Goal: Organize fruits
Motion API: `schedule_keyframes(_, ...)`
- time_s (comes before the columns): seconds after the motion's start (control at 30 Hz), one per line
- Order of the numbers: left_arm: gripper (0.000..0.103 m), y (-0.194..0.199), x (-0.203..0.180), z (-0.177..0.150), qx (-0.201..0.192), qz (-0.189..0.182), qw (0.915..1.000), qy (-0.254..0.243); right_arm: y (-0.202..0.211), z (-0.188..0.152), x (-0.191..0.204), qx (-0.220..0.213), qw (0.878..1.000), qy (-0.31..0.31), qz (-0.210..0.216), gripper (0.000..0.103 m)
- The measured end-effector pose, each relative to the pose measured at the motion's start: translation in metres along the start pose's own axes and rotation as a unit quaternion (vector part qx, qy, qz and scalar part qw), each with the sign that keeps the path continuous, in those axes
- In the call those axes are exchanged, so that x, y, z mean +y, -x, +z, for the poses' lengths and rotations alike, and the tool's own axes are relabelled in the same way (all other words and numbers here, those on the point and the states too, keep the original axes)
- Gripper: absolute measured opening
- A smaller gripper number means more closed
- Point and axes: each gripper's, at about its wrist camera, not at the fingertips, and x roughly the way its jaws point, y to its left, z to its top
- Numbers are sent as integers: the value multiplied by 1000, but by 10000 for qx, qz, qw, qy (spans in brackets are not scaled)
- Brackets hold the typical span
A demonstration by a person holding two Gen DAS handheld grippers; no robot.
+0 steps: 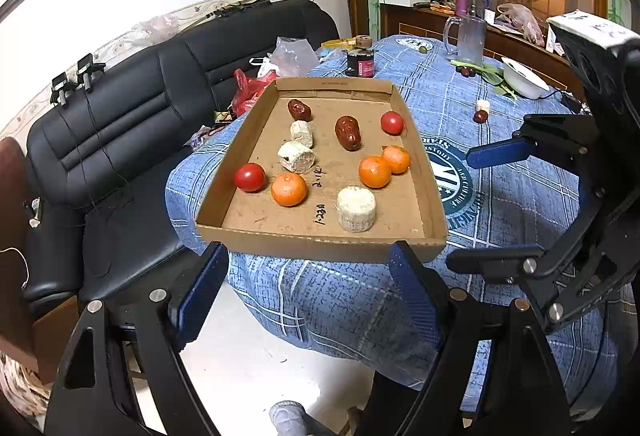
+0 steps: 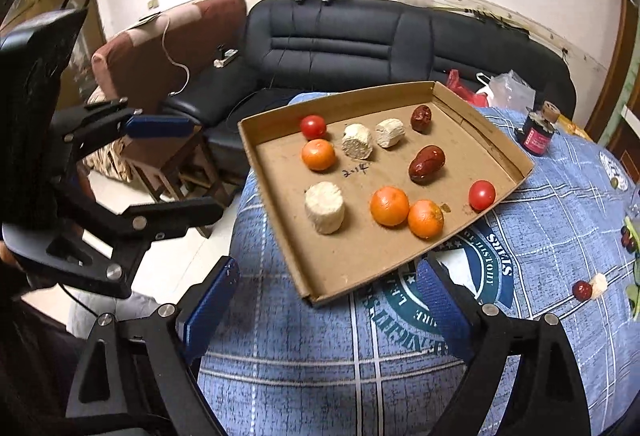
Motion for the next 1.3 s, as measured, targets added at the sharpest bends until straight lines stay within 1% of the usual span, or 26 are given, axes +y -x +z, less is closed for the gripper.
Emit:
schedule_keyframes(0.13, 83, 2, -2, -2, -16, 99, 9999, -28, 1, -3, 3, 40, 9999, 141, -56, 91)
schedule_keyframes(0.4, 83, 5, -2, -3, -10, 136, 9999, 5, -1, -4, 6, 90, 9995, 277, -111, 91)
schedule_keyframes(1.07, 83, 9, 4, -3, -37, 92, 9999, 105, -1, -4, 11, 131, 9989, 407, -184, 91)
schedule_keyframes(1.23, 83, 11, 1, -3, -173, 328, 9993, 0, -1, -4, 10, 149, 9989, 405, -196, 91)
schedule_keyframes(1.3, 83, 11, 1, -2, -190, 344, 9992, 2, -1, -4, 9, 150, 9989, 396, -198, 91)
